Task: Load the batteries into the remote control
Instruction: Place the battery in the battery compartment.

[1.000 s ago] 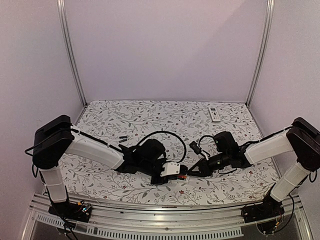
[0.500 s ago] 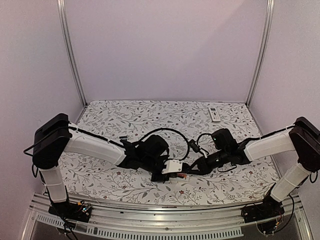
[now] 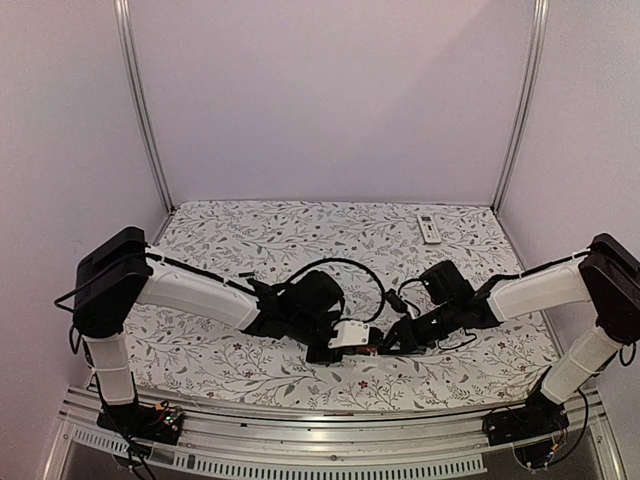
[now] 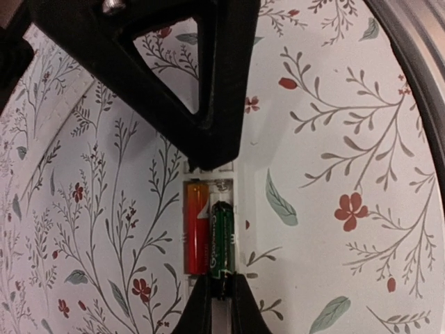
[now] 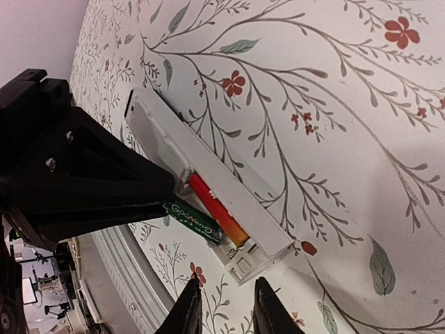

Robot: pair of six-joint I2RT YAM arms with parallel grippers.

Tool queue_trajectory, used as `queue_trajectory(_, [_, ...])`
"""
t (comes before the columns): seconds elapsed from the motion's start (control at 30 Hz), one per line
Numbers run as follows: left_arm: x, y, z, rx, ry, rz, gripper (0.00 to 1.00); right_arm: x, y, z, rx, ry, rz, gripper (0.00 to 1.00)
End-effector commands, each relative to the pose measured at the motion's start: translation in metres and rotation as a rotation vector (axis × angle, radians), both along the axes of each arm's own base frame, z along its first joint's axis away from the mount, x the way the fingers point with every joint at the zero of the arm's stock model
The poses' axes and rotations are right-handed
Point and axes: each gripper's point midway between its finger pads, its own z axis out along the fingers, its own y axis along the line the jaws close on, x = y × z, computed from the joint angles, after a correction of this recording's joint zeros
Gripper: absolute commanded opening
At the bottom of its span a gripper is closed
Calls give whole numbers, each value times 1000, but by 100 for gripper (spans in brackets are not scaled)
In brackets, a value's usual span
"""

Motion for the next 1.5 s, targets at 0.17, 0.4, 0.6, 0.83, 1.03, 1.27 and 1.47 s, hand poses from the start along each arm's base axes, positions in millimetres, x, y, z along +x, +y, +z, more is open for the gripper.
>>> queue_trajectory(0.17, [-5,-4,-24,59,20,1,0,-3,5,-3,17,102,-82,23])
queue_trajectory(0.4, [-5,-11,-27,24,28,11,0,1,8,-5,6,106,-85,22])
queue_trajectory(0.6, [-4,-15,-31,17,28,14,0,3,5,-4,-30,103,-93,22])
queue_trajectory(0.83, [-5,-11,-38,35,27,12,0,17,-6,12,-122,72,-161,25])
queue_trajectory(1.03, [-6,-11,-40,38,34,11,0,25,-25,20,-173,58,-230,35])
queue_trajectory(1.27, [-4,-18,-36,5,23,13,0,17,-24,0,-154,118,-211,38])
queue_trajectory(1.47, [-4,-20,-38,1,27,7,0,11,-17,-12,-114,150,-183,37])
